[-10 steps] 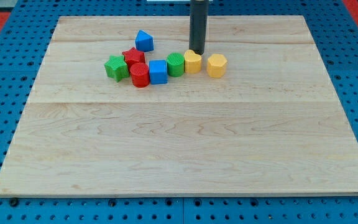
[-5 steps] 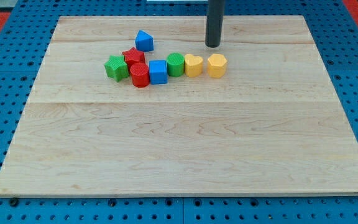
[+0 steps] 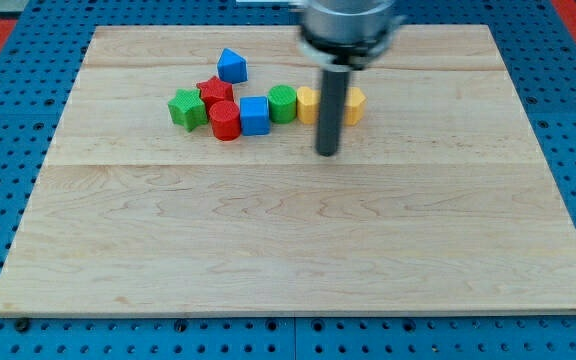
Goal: Push the red circle and green star slightly left
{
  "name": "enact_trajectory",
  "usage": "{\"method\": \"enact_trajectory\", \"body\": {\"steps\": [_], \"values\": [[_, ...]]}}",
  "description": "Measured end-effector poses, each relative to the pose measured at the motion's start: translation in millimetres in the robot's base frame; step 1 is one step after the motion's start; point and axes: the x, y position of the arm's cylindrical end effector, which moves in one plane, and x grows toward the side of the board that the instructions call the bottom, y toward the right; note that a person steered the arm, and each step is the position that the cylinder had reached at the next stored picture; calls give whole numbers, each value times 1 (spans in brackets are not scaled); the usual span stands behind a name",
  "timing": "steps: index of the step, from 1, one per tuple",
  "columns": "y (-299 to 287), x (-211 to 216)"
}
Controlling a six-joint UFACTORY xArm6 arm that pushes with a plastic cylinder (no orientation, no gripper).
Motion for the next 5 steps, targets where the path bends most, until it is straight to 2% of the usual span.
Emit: {"method": "enact_trajectory", "body": {"steps": [1,2,5], "values": [[-55,-25],[-86,-21],[-99,-17]]}}
